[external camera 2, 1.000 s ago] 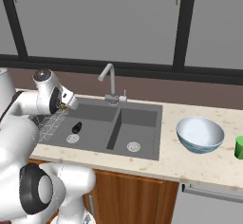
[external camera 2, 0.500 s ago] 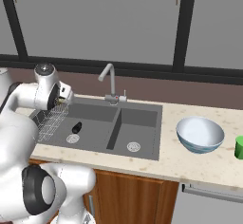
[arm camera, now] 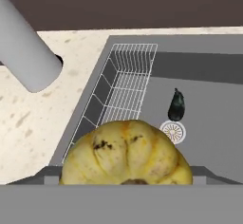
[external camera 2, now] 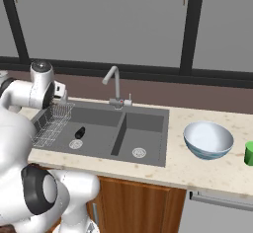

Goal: Remove the squash and eggplant from the sink. Then move the bowl and cup from the counter to the sink for washing.

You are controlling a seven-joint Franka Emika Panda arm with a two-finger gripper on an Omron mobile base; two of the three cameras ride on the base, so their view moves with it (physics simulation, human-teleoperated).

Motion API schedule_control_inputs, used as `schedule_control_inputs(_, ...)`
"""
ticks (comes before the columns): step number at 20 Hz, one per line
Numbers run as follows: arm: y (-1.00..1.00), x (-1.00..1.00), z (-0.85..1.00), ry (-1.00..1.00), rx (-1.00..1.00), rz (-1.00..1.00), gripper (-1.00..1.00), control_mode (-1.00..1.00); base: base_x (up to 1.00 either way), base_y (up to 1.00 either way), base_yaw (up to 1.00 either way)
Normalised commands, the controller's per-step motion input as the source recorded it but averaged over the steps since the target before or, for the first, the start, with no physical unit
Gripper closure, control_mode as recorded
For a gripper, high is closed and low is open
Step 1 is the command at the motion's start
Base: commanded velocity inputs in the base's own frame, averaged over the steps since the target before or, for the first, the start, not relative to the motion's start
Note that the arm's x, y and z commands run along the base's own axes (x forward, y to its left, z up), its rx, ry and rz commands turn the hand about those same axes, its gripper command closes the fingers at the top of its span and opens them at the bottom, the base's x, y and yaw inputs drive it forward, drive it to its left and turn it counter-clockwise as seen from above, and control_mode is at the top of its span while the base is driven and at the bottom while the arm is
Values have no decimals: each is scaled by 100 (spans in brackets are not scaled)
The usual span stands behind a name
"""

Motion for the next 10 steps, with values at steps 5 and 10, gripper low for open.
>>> schedule_control_inputs(5, 40, -11, 6, 6, 0, 15, 100, -100, 0, 0, 0)
schedule_control_inputs(10, 40, -16, 4, 5, -4, 14, 100, -100, 0, 0, 0)
